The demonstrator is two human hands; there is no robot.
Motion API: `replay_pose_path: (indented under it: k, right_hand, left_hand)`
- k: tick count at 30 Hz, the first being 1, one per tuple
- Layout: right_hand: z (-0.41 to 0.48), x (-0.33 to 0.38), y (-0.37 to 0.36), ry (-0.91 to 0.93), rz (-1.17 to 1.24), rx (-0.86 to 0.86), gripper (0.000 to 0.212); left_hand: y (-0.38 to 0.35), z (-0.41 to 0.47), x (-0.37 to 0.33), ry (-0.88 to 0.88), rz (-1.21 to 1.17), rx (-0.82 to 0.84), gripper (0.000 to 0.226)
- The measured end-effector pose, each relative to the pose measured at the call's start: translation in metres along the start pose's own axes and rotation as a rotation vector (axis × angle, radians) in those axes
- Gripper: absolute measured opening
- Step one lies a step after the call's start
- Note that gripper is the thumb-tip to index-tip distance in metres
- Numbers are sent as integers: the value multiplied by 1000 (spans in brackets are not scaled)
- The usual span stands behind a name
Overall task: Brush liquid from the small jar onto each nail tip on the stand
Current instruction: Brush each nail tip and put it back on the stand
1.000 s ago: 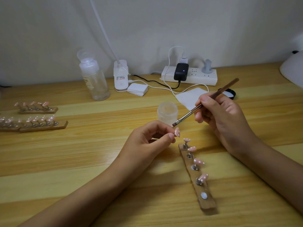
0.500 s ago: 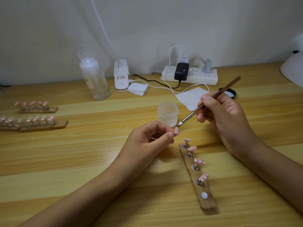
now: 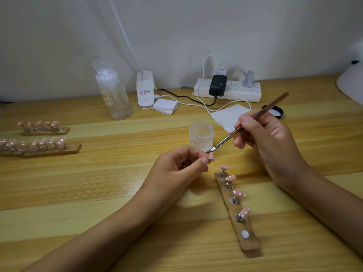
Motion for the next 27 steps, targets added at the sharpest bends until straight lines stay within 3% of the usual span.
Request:
replay_pose_path:
  k: [9,16,21,27]
  right_hand:
    - [3,-2,5,-74,227,17,30]
    - [-1,-1,-4,-74,127,72,20]
    - [-2,0,1,-14,23,-15,21]
    - [1,-1,9,-19,118,-61,22]
  left_hand:
    - [5,-1,1,23,20,-39,9]
    - [4,-1,-1,12,-34,-48,10]
    - [3,-2,1,27,-97,-59,9]
    - [3,-2,0,36,-140,-61,7]
Point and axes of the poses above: each hand's wrist, its own z-axis towards the middle knuckle, its own y-axis out of the back of the hand, x = y × z, the point moved 7 cm from there along z, towards the middle knuckle, and after that the axes turned 8 degrees about -y, right-handed, at the moved point
